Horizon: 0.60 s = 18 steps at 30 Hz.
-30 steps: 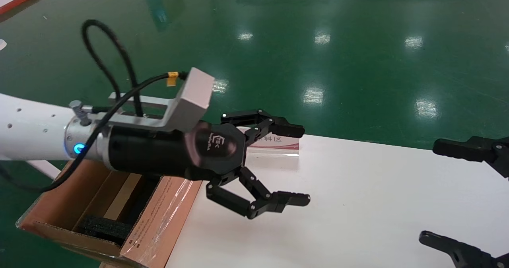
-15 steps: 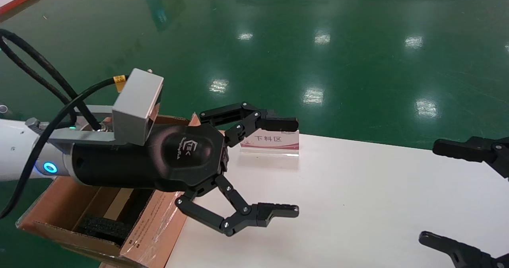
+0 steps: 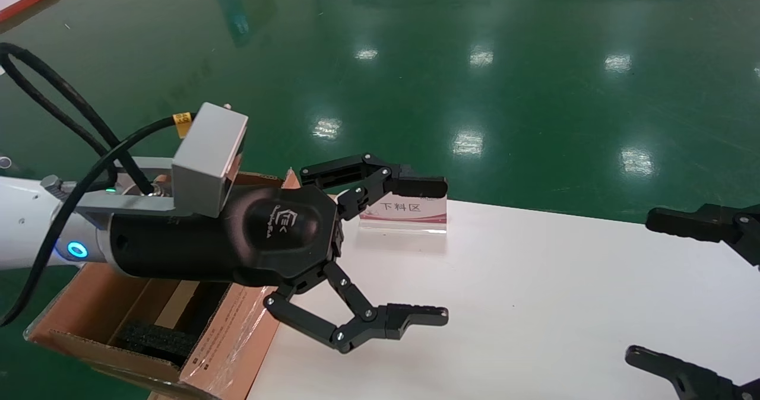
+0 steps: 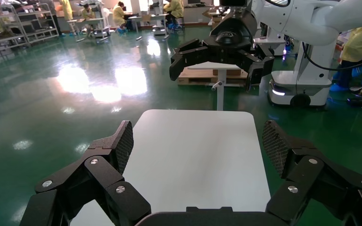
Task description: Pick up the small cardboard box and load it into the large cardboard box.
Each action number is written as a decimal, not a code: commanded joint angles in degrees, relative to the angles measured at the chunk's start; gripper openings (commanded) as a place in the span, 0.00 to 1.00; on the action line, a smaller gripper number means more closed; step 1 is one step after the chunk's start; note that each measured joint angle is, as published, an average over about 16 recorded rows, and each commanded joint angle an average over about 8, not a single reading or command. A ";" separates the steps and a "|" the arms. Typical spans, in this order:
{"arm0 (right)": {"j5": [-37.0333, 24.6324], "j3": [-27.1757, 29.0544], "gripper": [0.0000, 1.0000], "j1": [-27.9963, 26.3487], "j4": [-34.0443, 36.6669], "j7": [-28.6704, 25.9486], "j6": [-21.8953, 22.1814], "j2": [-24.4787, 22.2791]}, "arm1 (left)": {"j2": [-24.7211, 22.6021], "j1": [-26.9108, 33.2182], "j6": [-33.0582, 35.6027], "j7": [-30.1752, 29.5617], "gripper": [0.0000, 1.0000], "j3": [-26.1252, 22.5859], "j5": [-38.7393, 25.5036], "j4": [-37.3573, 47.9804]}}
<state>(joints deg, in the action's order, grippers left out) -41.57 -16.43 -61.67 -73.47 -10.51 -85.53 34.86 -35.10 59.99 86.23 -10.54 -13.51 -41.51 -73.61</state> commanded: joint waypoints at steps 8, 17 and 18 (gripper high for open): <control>-0.13 0.18 1.00 0.05 -0.05 -0.10 -0.07 0.07 | 0.02 0.33 -0.11 -0.04 1.00 -0.53 -0.07 0.01; -0.25 0.36 1.00 0.09 -0.09 -0.21 -0.14 0.14 | 0.04 0.66 -0.22 -0.09 1.00 -1.06 -0.15 0.01; -0.26 0.37 1.00 0.09 -0.09 -0.21 -0.15 0.14 | 0.04 0.70 -0.24 -0.09 1.00 -1.11 -0.15 0.02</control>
<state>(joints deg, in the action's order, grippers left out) -41.82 -16.08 -61.59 -73.55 -10.71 -85.67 35.00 -35.07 60.69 85.99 -10.63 -14.62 -41.67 -73.60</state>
